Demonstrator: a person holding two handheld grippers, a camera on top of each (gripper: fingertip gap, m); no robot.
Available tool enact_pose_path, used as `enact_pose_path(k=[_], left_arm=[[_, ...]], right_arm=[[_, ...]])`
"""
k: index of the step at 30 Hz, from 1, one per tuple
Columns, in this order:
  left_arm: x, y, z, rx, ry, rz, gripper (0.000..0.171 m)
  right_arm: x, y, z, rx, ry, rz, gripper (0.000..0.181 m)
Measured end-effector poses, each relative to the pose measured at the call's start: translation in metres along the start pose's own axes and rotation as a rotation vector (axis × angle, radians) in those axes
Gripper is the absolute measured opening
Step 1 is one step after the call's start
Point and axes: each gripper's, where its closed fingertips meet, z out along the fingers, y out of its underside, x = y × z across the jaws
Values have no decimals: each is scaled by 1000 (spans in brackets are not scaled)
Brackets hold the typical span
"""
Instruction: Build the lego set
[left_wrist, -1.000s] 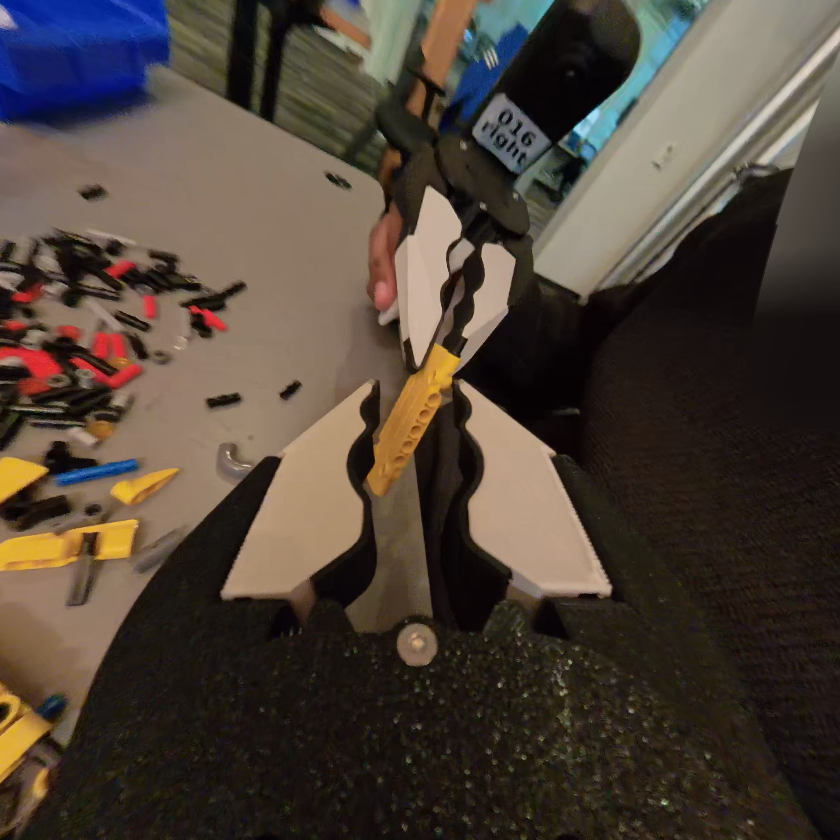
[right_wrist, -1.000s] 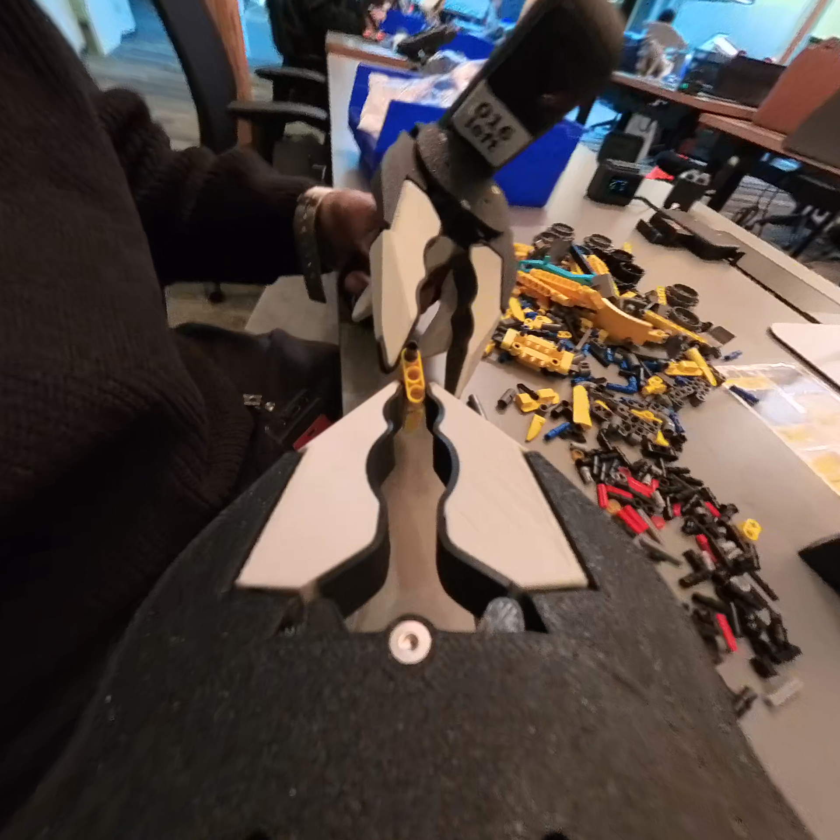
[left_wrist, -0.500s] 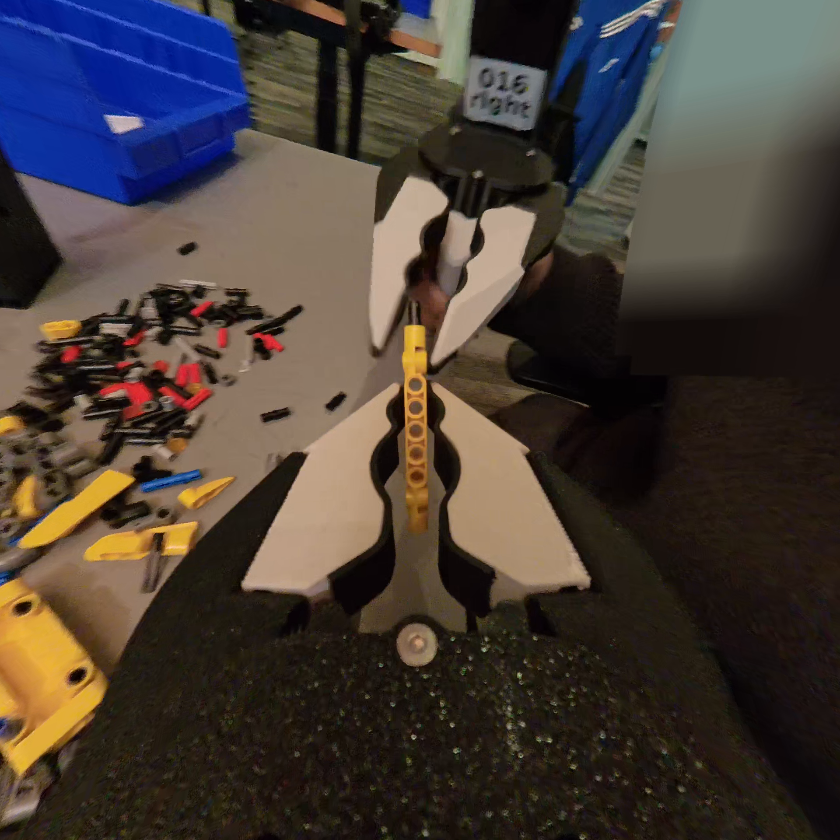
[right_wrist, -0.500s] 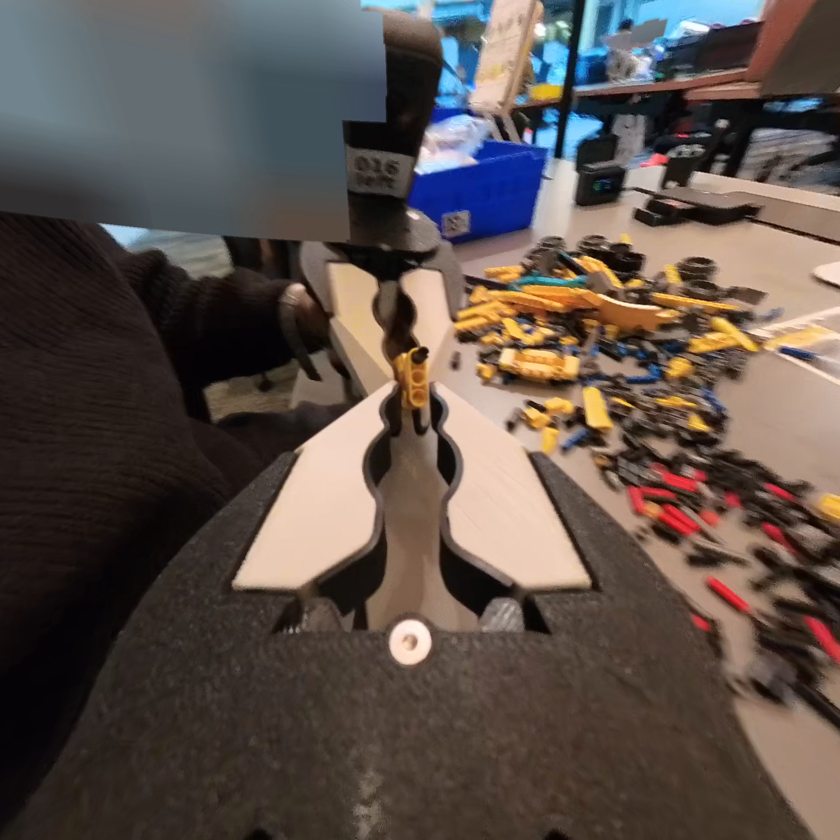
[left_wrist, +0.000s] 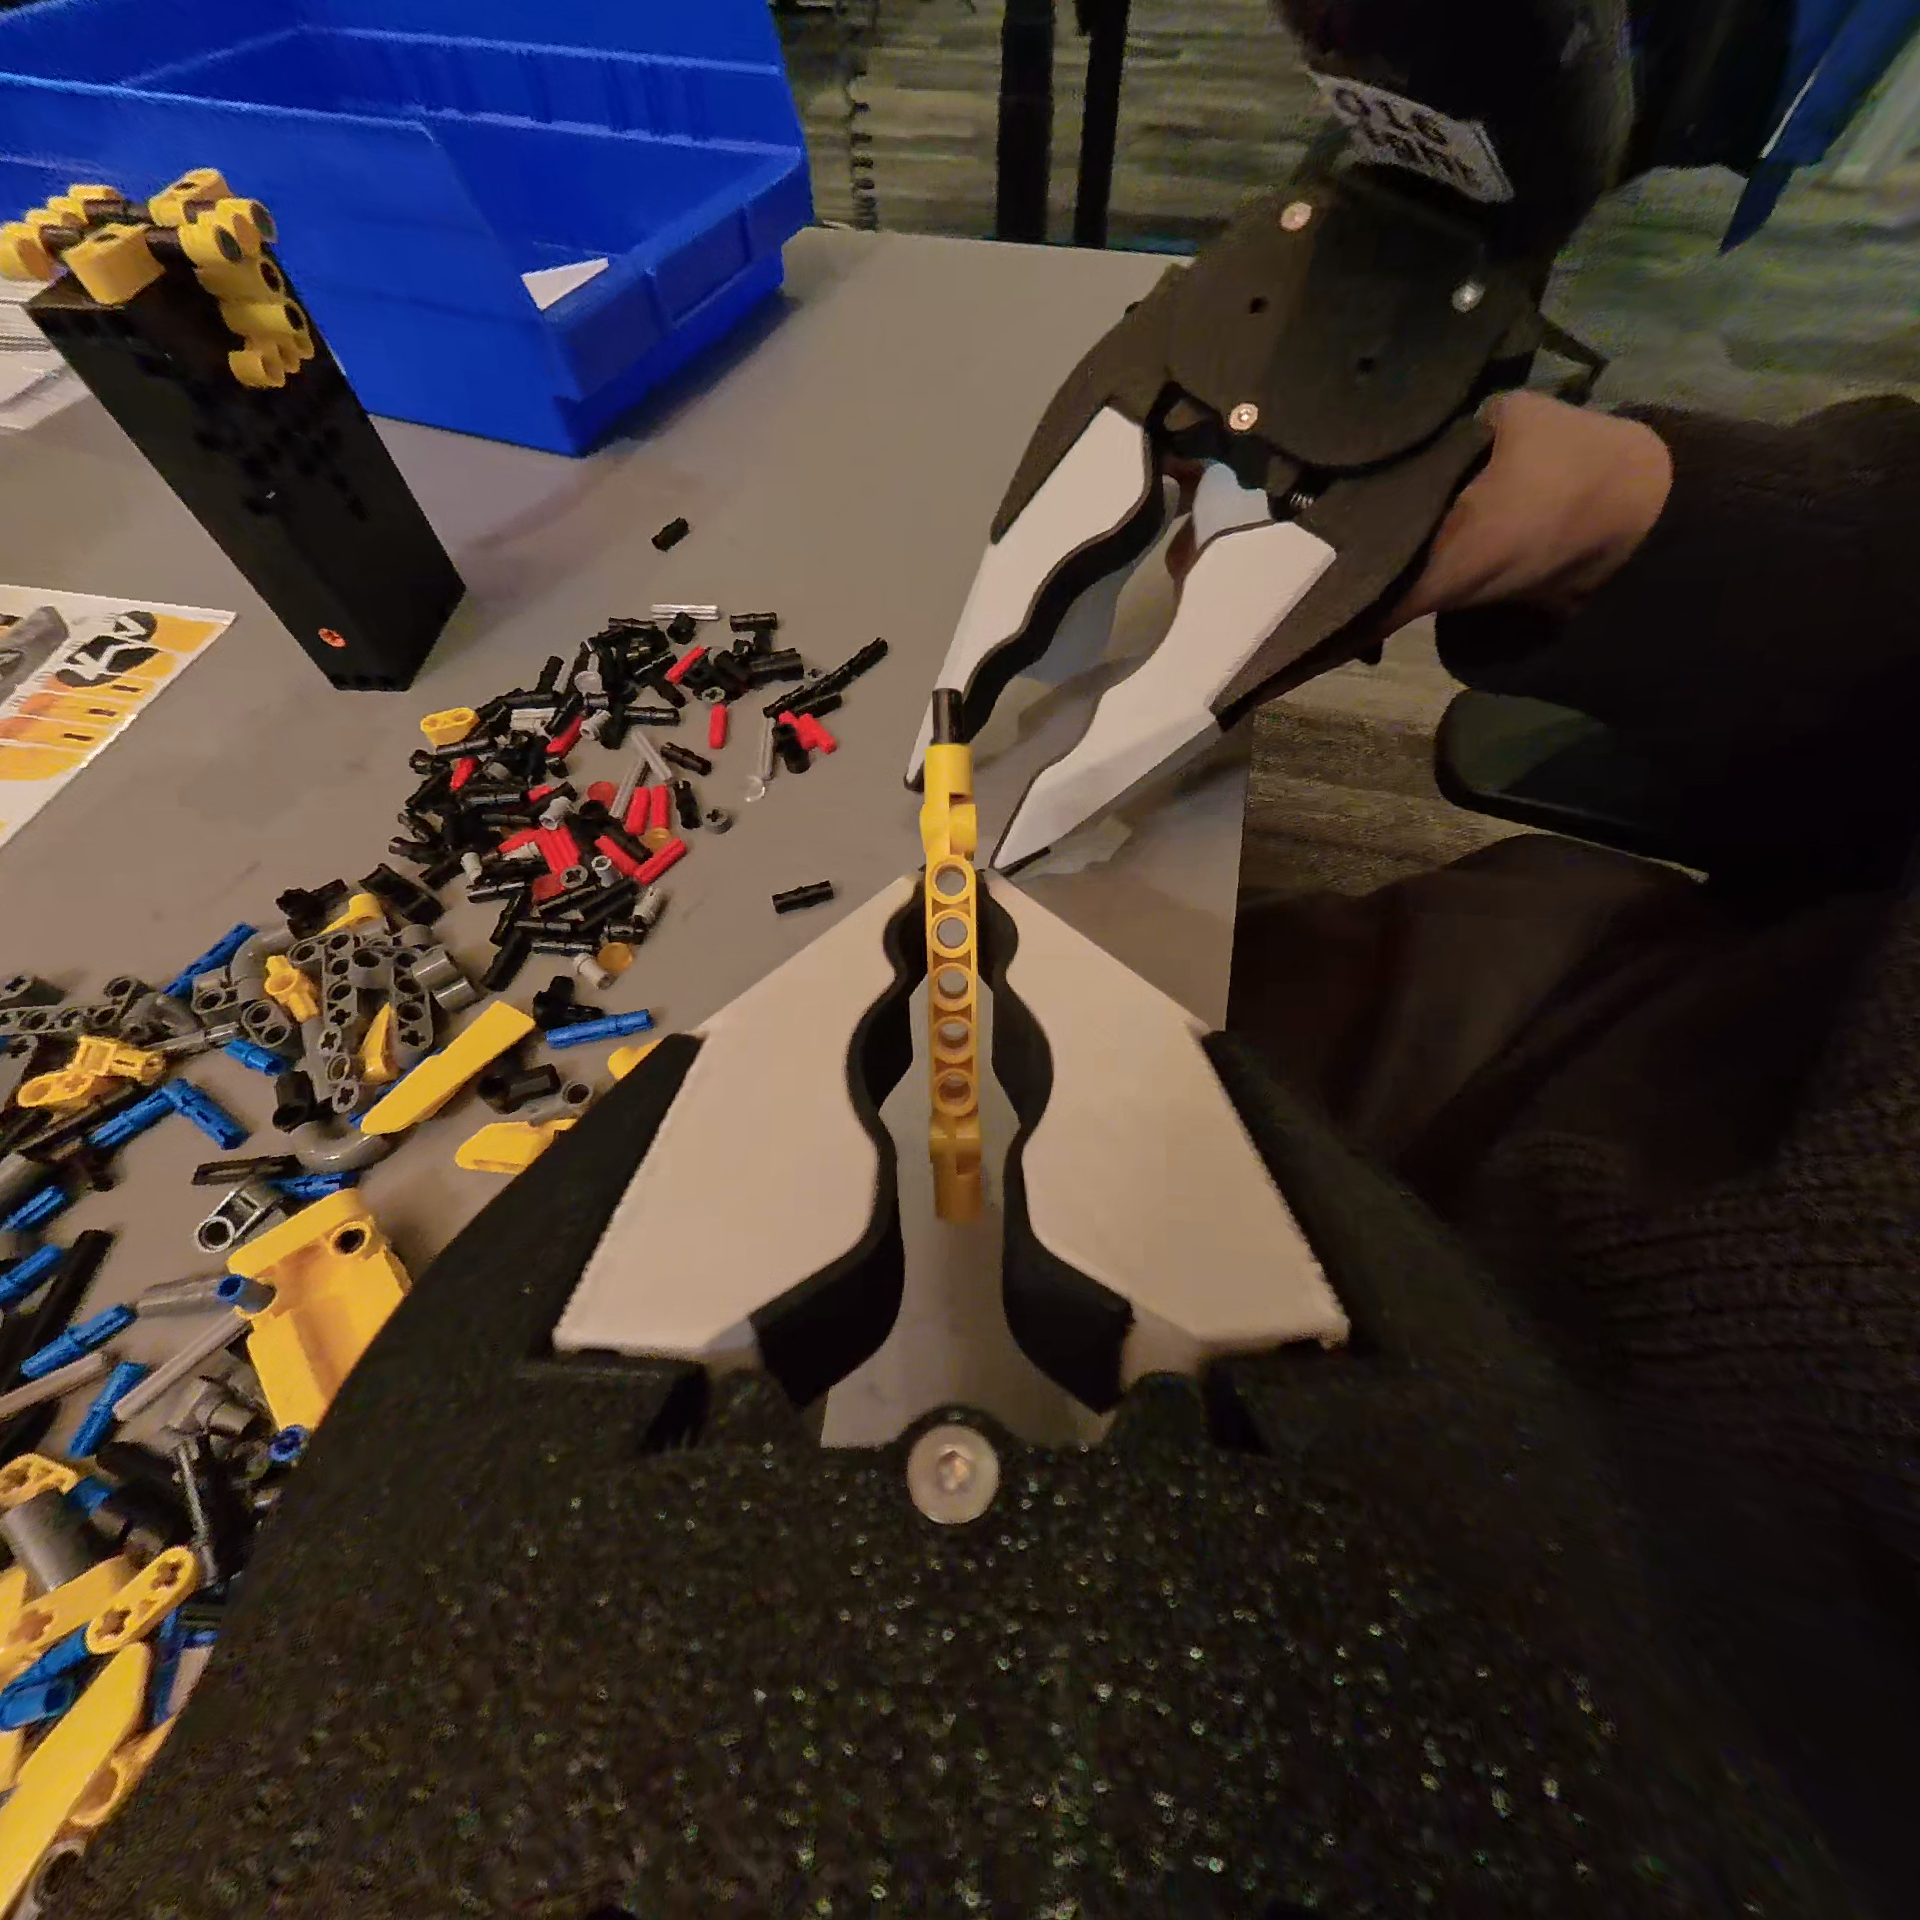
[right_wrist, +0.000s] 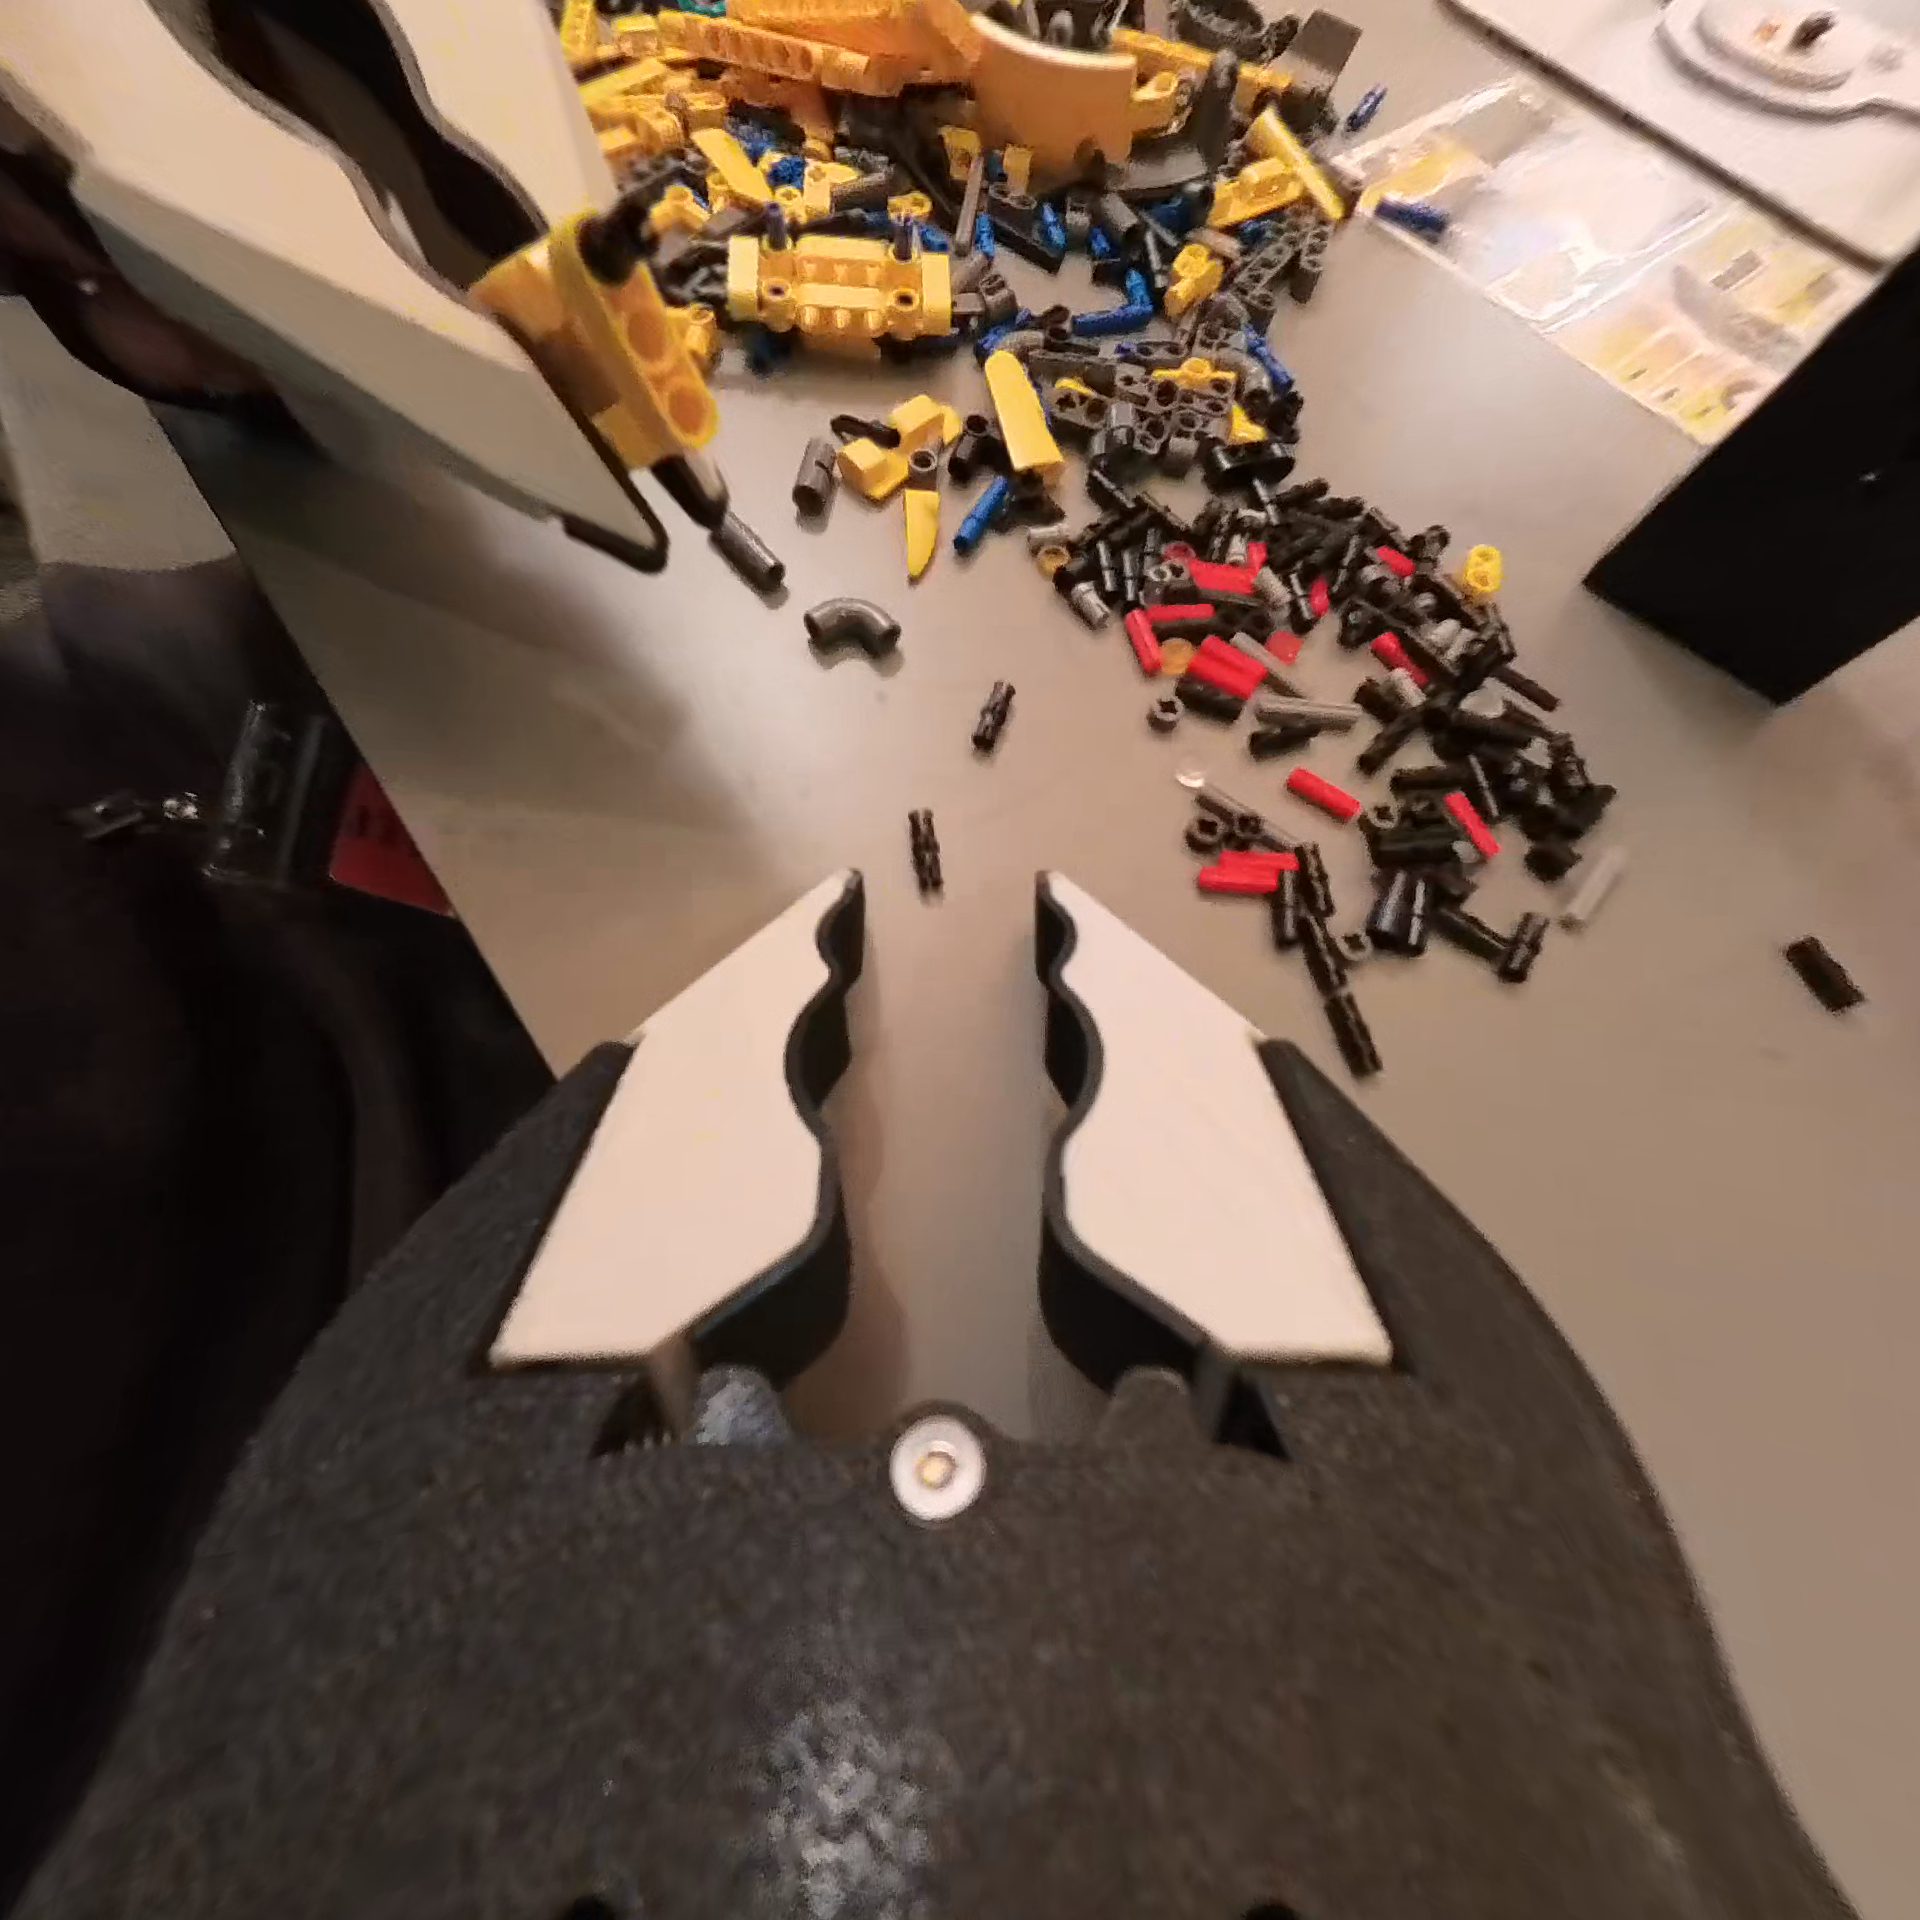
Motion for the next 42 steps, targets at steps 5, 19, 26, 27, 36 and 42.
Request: enact_pose_path(k=[5, 19, 26, 27, 36, 42], left_arm=[[2, -1, -2, 13, -35, 50, 6], [12, 0, -7, 16, 127, -110, 7], [14, 10, -8, -46, 285, -364, 7], [15, 10, -9, -48, 311, -402, 7], [31, 42, -17, -240, 448, -549, 6], [38, 51, -19, -298, 476, -558, 6]], right_arm=[[-3, 2, 8, -67, -81, 51, 24], [-16, -35, -4, 109, -21, -194, 5], [-32, -68, -25, 271, -22, -616, 5], [-36, -68, -24, 286, -43, -689, 4], [-59, -51, -6, 267, -192, -963, 4], [-69, -37, 6, 242, -258, -1008, 4]])
